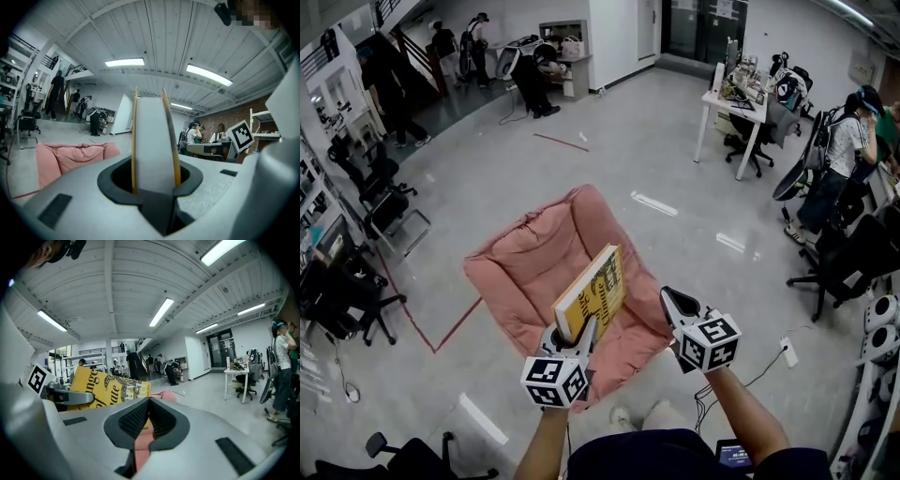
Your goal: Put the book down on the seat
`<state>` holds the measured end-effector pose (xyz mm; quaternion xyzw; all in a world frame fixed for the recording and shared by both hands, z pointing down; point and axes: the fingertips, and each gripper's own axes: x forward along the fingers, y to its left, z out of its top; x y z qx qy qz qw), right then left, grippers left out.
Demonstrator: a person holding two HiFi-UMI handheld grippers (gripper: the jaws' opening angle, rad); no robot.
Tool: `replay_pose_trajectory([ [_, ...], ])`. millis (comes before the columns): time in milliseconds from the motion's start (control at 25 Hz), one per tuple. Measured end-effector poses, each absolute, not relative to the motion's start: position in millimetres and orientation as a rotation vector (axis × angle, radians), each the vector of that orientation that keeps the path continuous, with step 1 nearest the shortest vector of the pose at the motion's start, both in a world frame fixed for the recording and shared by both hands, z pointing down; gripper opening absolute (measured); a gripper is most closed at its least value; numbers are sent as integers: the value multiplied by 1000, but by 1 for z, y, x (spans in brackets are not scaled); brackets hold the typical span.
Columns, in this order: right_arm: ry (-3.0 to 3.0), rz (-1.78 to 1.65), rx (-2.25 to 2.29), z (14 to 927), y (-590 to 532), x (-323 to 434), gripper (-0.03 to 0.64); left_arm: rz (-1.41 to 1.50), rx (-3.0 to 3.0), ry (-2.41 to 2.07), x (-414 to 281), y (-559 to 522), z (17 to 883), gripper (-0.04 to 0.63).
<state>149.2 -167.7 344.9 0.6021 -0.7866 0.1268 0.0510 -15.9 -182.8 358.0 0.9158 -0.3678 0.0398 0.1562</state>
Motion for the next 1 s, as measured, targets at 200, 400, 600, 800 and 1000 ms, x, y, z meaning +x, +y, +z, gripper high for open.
replay_pose_trajectory([
  [200, -2393, 404, 1812, 352, -166, 148, 20, 119, 2588, -1071, -17, -181, 364, 146],
  [400, -2417, 412, 1776, 358, -169, 139, 19, 135, 2569, -1095, -21, -179, 372, 146],
  [600, -2428, 437, 1737, 365, -176, 139, 20, 148, 2528, -1130, -23, -180, 382, 146],
  [800, -2437, 459, 1661, 379, -185, 137, 20, 134, 2455, -1182, -27, -184, 395, 146],
  [1000, -2454, 493, 1592, 392, -197, 139, 20, 144, 2397, -1236, -25, -186, 409, 146],
])
